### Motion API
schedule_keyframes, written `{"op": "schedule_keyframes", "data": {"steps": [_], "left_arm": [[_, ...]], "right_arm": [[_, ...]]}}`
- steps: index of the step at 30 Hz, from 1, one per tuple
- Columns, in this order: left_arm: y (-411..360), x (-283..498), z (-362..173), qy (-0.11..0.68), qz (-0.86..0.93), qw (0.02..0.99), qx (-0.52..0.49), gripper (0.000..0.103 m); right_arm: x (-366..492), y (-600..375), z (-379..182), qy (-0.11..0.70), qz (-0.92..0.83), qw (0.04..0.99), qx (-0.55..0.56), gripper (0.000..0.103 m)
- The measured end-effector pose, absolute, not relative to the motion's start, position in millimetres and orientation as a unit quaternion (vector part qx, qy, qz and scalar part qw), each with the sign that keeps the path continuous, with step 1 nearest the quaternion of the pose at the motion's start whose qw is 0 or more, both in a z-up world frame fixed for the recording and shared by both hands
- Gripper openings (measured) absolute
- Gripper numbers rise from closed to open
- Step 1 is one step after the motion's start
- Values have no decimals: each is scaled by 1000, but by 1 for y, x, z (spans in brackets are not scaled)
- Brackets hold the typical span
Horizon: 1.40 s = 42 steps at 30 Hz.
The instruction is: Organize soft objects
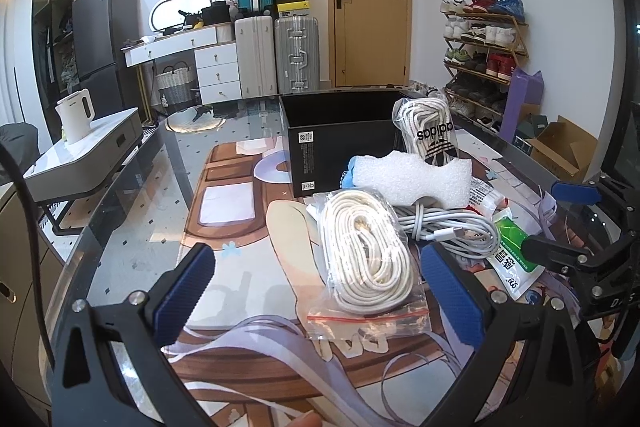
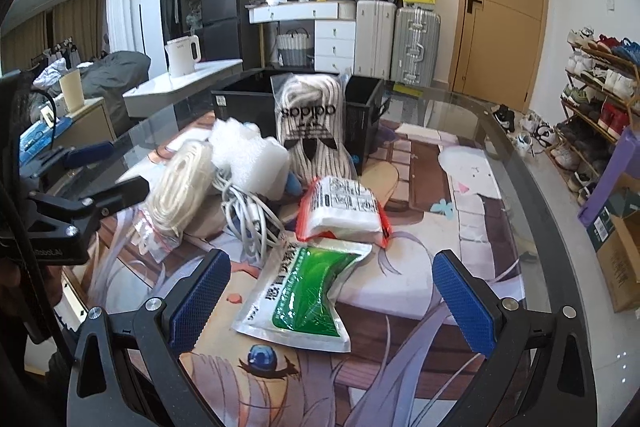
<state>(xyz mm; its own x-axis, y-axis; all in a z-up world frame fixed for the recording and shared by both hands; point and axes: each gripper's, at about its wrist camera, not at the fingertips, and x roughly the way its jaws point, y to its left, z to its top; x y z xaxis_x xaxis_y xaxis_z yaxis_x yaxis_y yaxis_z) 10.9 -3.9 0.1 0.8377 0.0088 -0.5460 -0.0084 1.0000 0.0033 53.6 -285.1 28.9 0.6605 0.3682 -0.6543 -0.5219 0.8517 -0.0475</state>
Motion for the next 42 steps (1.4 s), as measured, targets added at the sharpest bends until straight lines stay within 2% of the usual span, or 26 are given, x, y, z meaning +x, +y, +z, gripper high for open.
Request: {"op": "schedule_keyframes", "data": {"steps": [19, 27, 30, 35, 39, 41, 42], "left_arm": [[-5, 37, -7, 342, -4, 940, 14, 103], [-10, 48, -13, 370, -6, 929, 22, 103], [-14, 54, -14, 378, -4, 926, 26, 103], [-20, 63, -15, 386, -6, 922, 36, 103], [-22, 66, -17, 395, -5, 918, 42, 103], [-20, 67, -18, 399, -10, 916, 36, 103], [-18, 68, -18, 401, -13, 915, 30, 103]], "right_arm": [[74, -273, 0, 395, 250, 875, -123, 102], [79, -266, -7, 402, 251, 872, -126, 97], [80, -267, -7, 403, 254, 870, -124, 93], [82, -272, -4, 405, 259, 868, -123, 73], [84, -275, -2, 407, 262, 866, -124, 65], [81, -277, -1, 403, 261, 868, -123, 52], [80, -279, -1, 401, 262, 869, -123, 51]]}}
